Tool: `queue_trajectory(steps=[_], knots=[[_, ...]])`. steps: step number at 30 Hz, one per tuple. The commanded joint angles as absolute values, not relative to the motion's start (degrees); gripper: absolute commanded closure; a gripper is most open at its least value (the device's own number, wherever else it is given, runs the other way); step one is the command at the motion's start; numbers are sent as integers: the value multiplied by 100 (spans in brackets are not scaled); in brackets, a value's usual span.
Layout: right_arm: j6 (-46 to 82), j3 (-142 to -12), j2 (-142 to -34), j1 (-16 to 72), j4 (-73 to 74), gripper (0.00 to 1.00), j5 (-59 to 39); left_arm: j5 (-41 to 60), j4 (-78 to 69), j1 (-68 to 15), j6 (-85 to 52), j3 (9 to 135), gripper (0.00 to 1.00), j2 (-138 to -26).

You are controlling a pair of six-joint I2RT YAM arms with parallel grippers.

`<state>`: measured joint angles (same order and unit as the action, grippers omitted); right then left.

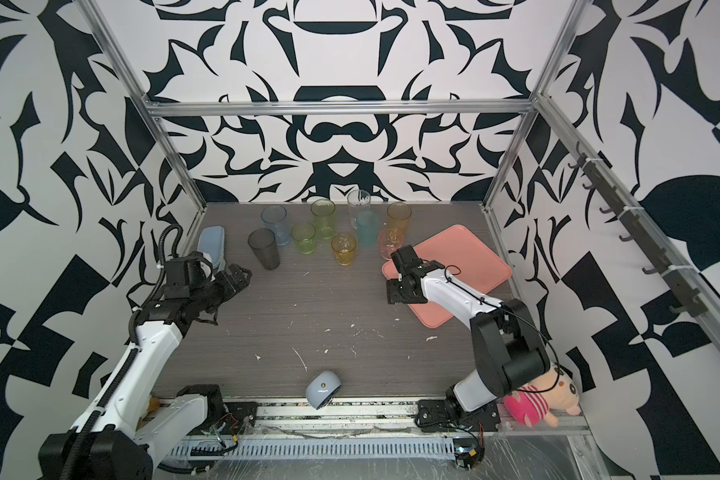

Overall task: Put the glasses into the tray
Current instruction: 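Lower the right gripper onto the pink tray's edge nearest the cups, then grip the tray rim with the right gripper and drag it toward the left arm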

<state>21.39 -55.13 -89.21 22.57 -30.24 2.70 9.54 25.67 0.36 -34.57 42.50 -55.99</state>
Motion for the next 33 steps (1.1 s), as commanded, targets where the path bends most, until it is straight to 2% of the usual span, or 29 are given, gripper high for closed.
queue_trajectory(steps=[1,9,11,22,33], knots=[[2176,-5692,-9094,2258,-2886,34,447,1306,2598,34,-3384,4140,1,-5574],[2247,-5773,-9628,2259,-2779,43,587,1766,2402,32,-3340,4048,4,-5519],[2281,-5772,-9687,2259,-2783,51,611,1832,2353,33,-3340,4027,4,-5494],[2355,-5783,-9722,2309,-2795,80,576,1854,2320,30,-3332,4025,5,-5550],[2548,-5878,-9834,2724,-2629,90,275,1887,2322,30,-3331,3977,5,-5486]])
